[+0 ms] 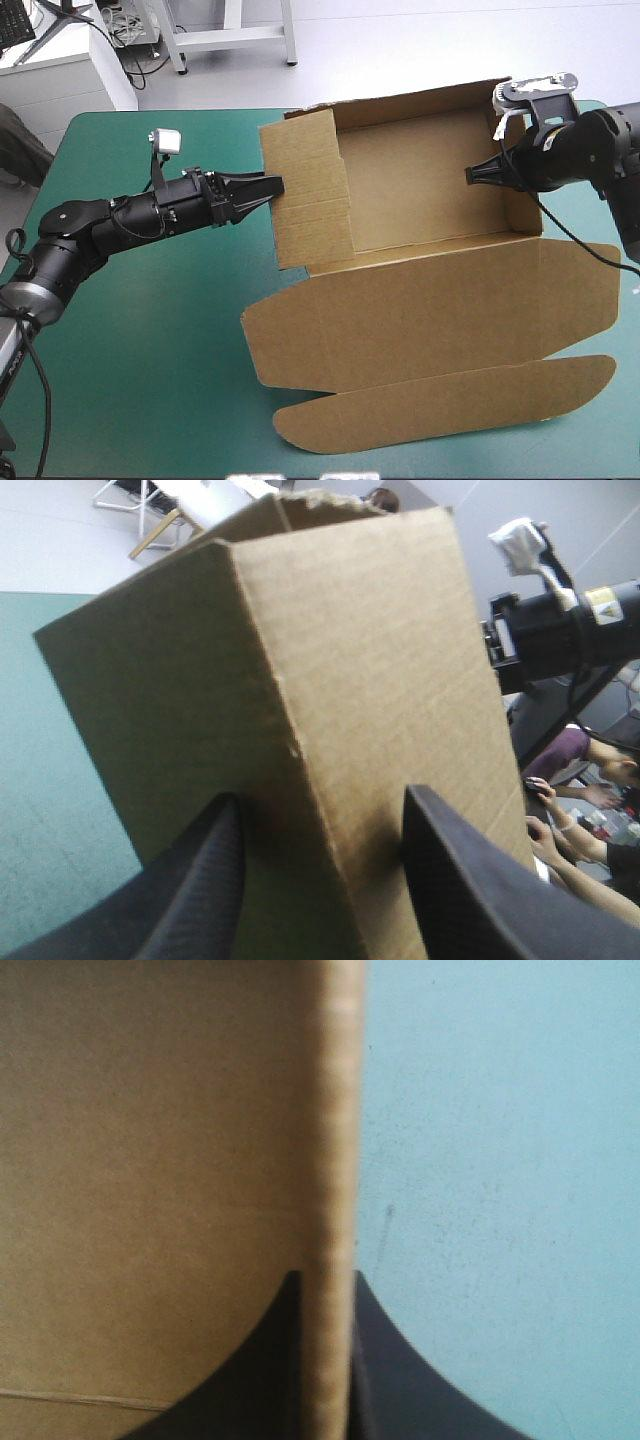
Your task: Fold the box
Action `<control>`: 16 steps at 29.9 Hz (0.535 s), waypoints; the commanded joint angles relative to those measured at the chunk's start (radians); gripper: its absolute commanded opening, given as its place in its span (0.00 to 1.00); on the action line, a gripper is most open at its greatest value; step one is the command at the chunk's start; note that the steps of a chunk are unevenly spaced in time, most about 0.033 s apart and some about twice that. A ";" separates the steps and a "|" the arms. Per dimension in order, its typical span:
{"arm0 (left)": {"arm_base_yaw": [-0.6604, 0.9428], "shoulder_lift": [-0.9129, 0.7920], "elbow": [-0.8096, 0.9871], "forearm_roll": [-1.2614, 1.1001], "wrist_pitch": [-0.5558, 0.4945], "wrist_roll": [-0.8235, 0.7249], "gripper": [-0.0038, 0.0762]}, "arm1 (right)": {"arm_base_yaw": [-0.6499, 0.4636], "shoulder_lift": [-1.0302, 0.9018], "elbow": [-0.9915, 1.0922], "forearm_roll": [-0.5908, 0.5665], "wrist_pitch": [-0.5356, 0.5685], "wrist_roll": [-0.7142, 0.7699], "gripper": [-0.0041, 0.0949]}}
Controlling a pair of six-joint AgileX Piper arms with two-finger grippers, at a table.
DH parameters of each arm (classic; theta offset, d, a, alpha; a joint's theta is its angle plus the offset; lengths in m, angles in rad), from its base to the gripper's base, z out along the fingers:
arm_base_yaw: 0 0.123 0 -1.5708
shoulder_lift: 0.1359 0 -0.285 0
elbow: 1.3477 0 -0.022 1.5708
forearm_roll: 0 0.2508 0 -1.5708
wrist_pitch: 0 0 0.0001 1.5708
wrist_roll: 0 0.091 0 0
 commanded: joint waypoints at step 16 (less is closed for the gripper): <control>-0.195 -0.034 -0.171 0.438 -0.383 -0.342 0.48 | 0.090 0.053 -0.025 0.019 -0.027 0.037 0.03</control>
